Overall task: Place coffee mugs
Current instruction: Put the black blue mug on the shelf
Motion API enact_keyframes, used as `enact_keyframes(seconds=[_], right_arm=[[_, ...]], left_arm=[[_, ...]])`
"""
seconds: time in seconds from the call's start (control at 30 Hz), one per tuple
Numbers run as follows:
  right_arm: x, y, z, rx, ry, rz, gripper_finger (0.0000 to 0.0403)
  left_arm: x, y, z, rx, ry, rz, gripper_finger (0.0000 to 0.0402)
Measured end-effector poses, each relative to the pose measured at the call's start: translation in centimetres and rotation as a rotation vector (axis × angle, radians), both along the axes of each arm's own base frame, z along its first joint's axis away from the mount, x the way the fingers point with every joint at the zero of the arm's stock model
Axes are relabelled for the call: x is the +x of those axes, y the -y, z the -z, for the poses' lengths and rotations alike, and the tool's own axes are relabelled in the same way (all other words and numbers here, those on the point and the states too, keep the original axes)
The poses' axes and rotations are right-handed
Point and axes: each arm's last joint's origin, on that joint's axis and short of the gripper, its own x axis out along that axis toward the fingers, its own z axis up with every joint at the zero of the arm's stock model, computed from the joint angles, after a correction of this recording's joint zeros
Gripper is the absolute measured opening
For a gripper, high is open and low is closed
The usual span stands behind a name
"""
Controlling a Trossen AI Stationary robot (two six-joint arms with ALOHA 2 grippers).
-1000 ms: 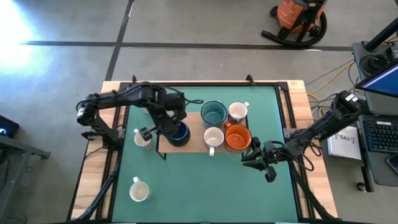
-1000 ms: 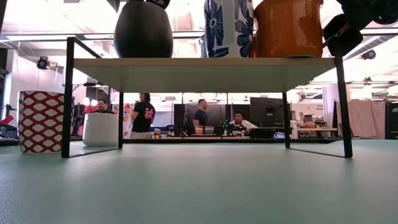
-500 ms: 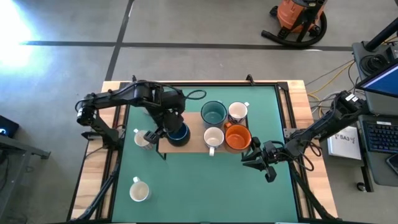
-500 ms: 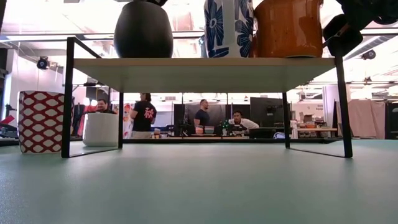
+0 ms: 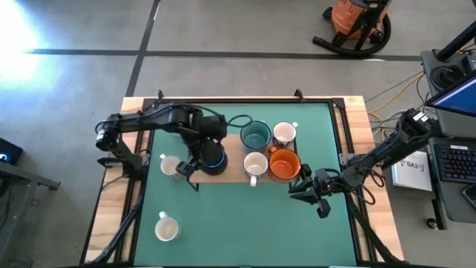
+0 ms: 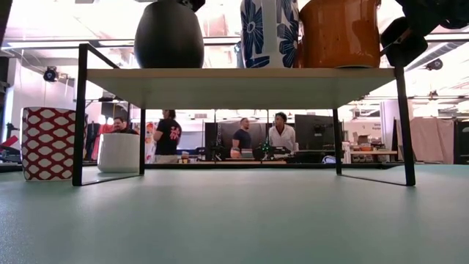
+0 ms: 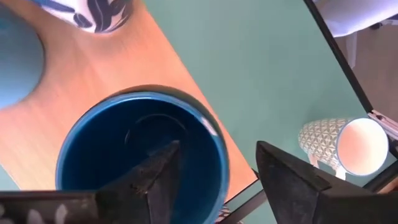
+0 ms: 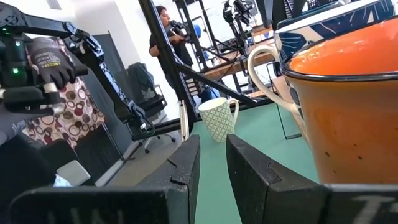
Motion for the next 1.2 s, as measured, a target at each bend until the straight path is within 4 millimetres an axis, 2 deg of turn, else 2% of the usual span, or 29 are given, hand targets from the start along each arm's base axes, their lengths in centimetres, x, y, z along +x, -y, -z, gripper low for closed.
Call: enact_keyframes(seconds=[0.27,0.4,0.67,0.8,1.2], right_arm=[[0.0,0.0,0.0,0.0,0.0,0.0,0.0068],[0.0,0.0,0.0,0.0,0.0,0.0,0.0068],[0.0,0.0,0.0,-0.001,-0.001,0.0,0.0068],[0.0,0.0,0.0,-0.001,-0.001,0.0,0.0068],[0.0,0.0,0.0,-0.002,-0.003,0.0,0.0068]], left_arm=[[0.6,-0.1,0.9,0.042,-0.057,-0.022,0.015],[0.7,-0.4,1.2,0.128,-0.082,-0.086,0.0104],[1.6,-0.5,1.7,0.133,-0.108,-0.071,0.0011],[2.5,-0.5,1.5,0.151,-0.074,-0.011,0.0013],[2.8,-1.0,1.2,0.221,0.009,0.278,0.0014]])
